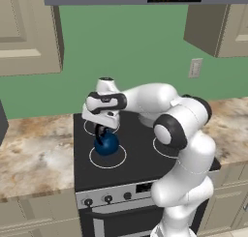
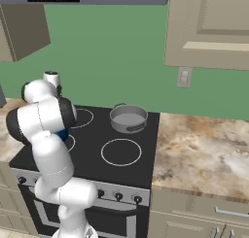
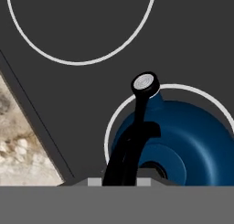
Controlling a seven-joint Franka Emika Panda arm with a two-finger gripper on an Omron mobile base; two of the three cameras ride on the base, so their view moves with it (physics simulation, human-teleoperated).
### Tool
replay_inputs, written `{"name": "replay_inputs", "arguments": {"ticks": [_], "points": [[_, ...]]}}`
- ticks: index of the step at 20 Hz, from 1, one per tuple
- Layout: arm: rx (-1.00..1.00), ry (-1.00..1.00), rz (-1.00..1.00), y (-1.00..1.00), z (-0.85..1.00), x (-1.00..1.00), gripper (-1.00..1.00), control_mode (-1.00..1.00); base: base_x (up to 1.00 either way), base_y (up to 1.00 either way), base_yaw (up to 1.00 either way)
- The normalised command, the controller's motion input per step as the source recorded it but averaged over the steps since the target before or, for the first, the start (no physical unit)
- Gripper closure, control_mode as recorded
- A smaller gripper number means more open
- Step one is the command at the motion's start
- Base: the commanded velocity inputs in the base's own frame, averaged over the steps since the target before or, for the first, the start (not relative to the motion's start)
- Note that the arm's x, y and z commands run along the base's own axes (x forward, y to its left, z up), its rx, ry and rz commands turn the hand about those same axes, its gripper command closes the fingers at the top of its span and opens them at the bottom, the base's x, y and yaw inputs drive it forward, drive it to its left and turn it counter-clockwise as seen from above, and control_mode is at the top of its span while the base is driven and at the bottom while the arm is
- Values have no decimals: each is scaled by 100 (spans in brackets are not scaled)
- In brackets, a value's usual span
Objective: Pick the kettle from the counter and place it on a stove burner. Then turn the burner on.
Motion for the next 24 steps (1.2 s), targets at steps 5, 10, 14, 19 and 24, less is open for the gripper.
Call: {"name": "replay_inputs", "arguments": {"ticks": [5, 10, 14, 19, 24], "points": [[2, -1, 0, -18, -18, -10, 100, -100, 0, 0, 0], [8, 0, 0, -43, 0, -58, 100, -100, 0, 0, 0], [0, 0, 0, 0, 0, -2, 100, -100, 0, 0, 0], [0, -12, 0, 0, 0, -29, 100, -100, 0, 0, 0], [2, -22, 0, 0, 0, -30, 100, -100, 0, 0, 0]]}}
